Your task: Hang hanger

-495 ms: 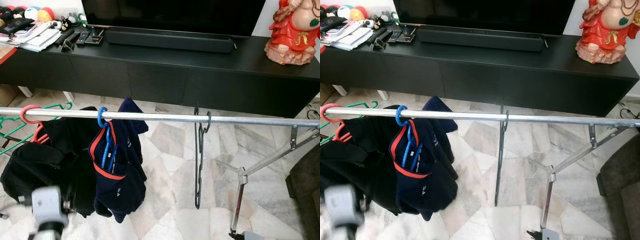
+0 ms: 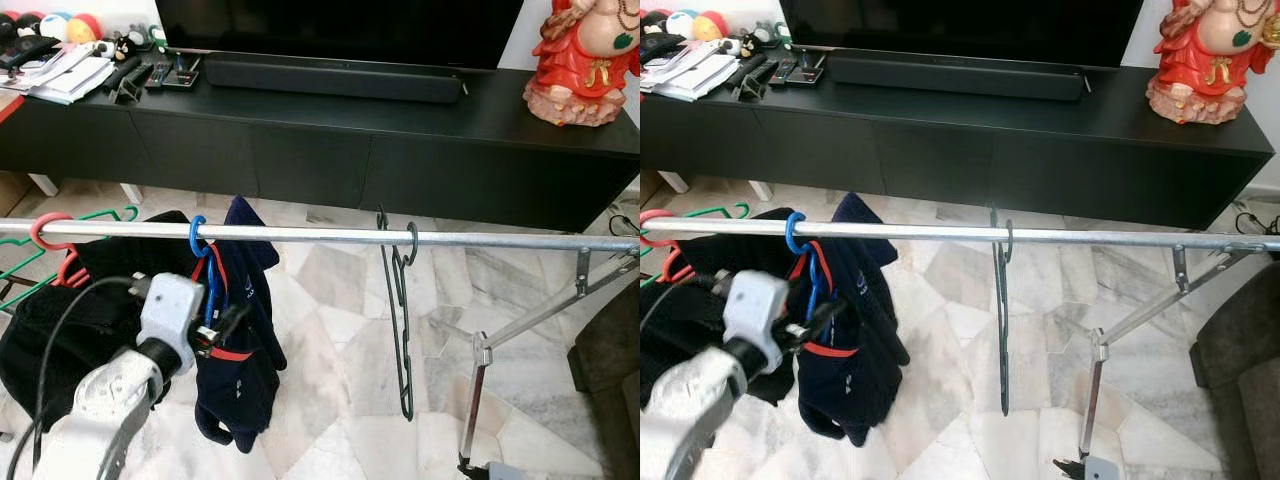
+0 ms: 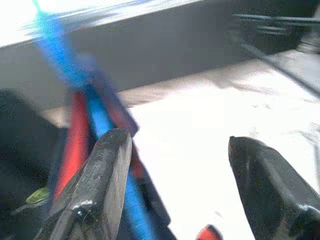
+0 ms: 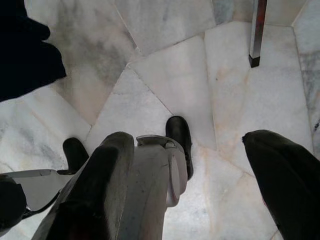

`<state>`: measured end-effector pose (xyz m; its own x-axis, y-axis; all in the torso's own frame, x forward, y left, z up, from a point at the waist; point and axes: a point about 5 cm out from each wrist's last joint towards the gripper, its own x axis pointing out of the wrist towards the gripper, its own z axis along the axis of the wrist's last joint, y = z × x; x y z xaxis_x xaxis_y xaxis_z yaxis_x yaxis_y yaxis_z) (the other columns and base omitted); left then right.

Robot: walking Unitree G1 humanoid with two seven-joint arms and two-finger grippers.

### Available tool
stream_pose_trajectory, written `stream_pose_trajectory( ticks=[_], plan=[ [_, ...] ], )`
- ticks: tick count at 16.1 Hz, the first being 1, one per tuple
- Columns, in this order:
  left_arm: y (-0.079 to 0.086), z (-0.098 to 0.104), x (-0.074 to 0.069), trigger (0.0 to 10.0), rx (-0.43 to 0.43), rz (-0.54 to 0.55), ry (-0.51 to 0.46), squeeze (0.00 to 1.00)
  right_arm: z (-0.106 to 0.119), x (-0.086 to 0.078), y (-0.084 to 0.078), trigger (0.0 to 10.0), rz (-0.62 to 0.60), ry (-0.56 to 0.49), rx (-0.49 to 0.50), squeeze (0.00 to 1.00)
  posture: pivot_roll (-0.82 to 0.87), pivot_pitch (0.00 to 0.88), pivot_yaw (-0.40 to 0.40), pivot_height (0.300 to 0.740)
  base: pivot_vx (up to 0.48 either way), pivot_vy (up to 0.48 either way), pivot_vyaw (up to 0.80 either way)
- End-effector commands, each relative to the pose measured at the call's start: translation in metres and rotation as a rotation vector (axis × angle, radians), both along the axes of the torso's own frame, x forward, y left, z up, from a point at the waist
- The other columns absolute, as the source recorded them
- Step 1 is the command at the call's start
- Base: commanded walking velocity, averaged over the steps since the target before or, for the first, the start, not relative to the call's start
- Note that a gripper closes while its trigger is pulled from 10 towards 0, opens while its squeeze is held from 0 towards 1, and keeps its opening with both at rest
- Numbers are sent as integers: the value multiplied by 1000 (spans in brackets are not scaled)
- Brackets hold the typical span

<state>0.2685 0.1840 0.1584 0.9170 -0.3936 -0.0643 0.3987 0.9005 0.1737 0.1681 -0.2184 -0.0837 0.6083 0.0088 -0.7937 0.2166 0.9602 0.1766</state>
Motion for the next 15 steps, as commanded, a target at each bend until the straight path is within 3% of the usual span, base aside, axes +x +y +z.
stream_pose_trajectory(
  ticks=[1, 3, 5, 6, 9, 15],
  plan=[
    [-3, -1, -4, 10000, 1, -46, 41, 0, -4, -9, 0, 10000, -25, 29, 11, 0, -23, 236, 4, 740, 0, 0, 0],
    [-6, 9, 3, 10000, 20, -26, 102, 0, -4, -9, 0, 10000, -30, 28, 13, 0, -21, 239, 9, 740, 0, 0, 0],
    [-7, 11, 18, 10000, -26, 156, 213, 0, -4, -9, 1, 10000, -33, 26, 13, 0, -28, 237, 10, 740, 0, 0, 0],
    [-5, 11, 20, 10000, -20, 193, 236, 0, -4, -9, 1, 10000, -33, 26, 13, 0, -28, 237, 10, 740, 0, 0, 0],
    [-2, 2, 21, 10000, -108, 283, 360, 0, -4, -8, 3, 10000, -39, 24, 17, 0, -35, 234, 19, 740, 0, 0, 0],
    [2, 15, 17, 10000, -109, 386, 426, 0, -5, -10, 4, 10000, -38, 26, 21, 0, -24, 226, 29, 740, 0, 0, 0]
  ],
)
